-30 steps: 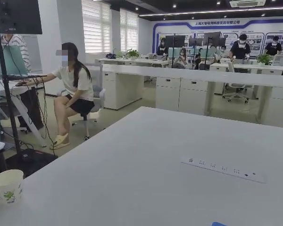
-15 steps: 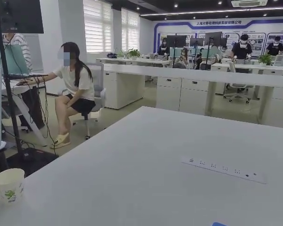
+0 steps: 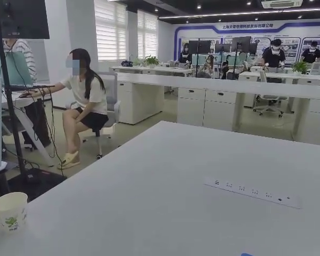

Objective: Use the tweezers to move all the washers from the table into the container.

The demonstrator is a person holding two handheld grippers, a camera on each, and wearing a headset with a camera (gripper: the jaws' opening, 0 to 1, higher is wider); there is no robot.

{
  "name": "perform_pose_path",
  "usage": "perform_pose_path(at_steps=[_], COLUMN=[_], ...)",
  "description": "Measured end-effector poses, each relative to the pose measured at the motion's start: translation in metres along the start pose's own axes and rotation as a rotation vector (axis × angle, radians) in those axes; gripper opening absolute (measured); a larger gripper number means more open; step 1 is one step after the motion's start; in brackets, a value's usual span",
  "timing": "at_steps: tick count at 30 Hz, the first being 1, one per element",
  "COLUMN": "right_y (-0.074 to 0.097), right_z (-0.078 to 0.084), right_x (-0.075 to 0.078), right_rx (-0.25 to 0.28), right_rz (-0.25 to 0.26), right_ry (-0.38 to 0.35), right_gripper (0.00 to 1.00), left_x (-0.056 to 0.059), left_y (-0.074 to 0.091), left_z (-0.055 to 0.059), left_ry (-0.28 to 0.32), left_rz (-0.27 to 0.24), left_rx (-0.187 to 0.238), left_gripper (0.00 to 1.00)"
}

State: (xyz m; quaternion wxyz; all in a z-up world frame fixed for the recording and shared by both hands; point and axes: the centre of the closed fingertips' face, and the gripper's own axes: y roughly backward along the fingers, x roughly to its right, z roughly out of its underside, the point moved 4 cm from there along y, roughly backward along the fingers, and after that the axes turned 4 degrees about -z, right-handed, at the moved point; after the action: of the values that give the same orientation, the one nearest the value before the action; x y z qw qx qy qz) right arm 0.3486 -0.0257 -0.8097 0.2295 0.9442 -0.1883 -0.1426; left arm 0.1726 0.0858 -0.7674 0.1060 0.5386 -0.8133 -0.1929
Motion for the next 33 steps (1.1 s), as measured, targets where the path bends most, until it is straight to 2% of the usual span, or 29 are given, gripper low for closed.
perform_pose_path(at_steps=[7, 13, 21, 28, 33], right_y=[0.010, 0.028, 0.050, 0.056, 0.058], right_z=[-0.005, -0.015, -0.025, -0.028, -0.023], right_x=[-0.006, -0.015, -0.040, -0.063, -0.077], right_rx=[0.036, 0.089, 0.154, 0.174, 0.174], right_rz=[0.015, 0.017, -0.012, -0.040, -0.070], right_ry=[0.011, 0.020, 0.036, 0.047, 0.044], right_gripper=[0.04, 0.04, 0.04, 0.04, 0.04], left_x=[-0.001, -0.001, 0.000, 0.001, 0.001], left_y=[0.000, 0.000, -0.001, 0.000, 0.001], left_z=[0.000, 0.000, 0.000, -0.001, -0.001], left_ry=[0.002, 0.002, 0.000, 0.003, 0.004], left_rz=[-0.007, -0.007, -0.002, -0.002, -0.001], left_rx=[0.002, 0.003, 0.001, 0.006, 0.009], left_gripper=[0.67, 0.67, 0.66, 0.66, 0.66])
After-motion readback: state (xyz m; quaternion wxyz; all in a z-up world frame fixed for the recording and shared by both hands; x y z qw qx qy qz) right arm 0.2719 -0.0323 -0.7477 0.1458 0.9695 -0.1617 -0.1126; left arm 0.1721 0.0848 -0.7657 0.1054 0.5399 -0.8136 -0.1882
